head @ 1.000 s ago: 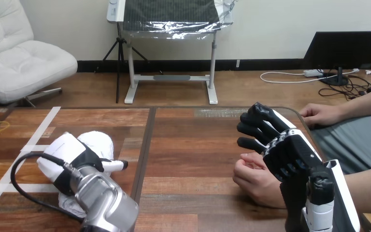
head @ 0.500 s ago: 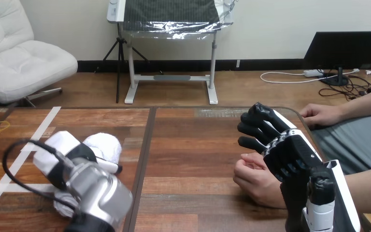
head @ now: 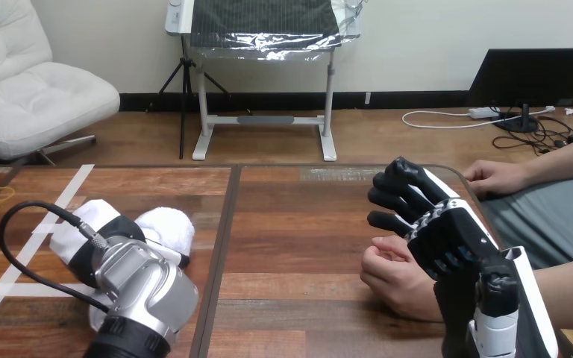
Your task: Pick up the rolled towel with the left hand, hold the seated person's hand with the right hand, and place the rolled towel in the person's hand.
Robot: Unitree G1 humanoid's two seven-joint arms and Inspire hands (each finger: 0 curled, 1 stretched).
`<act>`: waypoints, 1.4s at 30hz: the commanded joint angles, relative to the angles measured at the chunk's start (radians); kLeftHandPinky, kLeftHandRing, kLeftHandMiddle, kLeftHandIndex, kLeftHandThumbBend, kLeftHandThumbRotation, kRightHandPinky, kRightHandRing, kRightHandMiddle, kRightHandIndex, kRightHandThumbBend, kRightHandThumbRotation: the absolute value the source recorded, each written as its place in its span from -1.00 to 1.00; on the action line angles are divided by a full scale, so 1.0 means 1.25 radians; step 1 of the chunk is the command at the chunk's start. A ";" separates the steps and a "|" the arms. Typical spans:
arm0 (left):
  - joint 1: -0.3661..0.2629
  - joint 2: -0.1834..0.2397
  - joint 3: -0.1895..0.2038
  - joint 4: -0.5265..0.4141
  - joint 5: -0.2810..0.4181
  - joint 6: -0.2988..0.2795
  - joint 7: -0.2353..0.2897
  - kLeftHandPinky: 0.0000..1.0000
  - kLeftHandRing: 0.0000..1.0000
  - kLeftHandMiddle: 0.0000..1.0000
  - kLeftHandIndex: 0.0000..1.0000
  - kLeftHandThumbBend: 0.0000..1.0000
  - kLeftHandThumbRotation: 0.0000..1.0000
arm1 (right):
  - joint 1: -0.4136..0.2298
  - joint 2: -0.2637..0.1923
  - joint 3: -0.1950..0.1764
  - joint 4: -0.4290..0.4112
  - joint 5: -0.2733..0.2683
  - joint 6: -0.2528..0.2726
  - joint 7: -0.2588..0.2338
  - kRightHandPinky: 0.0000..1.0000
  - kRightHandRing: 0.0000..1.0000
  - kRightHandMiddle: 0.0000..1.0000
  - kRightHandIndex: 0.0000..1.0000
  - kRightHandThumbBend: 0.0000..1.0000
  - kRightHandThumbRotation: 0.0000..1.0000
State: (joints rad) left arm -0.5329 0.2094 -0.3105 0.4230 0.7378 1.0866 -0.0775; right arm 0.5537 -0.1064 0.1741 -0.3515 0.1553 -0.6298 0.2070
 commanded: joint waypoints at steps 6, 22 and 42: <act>0.012 -0.010 0.016 -0.075 -0.033 -0.023 0.018 -0.85 -0.68 -0.48 0.10 0.57 -0.89 | -0.025 0.003 -0.014 -0.043 0.003 -0.019 -0.001 0.54 0.68 0.69 0.71 0.56 1.00; 0.079 -0.030 0.048 -0.176 -0.058 -0.093 0.123 -0.95 -0.82 -0.62 0.30 0.36 -1.00 | -0.024 0.007 -0.014 -0.045 -0.001 -0.011 -0.003 0.52 0.66 0.68 0.71 0.58 1.00; 0.180 -0.064 0.098 -0.372 -0.082 -0.206 0.197 -0.77 -0.61 -0.40 -0.13 0.44 -1.00 | -0.029 0.006 -0.018 -0.031 0.000 -0.015 0.000 0.53 0.66 0.67 0.71 0.55 1.00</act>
State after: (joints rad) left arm -0.2658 0.1297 -0.2114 0.0683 0.6269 0.8753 0.1320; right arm 0.5544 -0.1058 0.1605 -0.3635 0.1549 -0.6298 0.2084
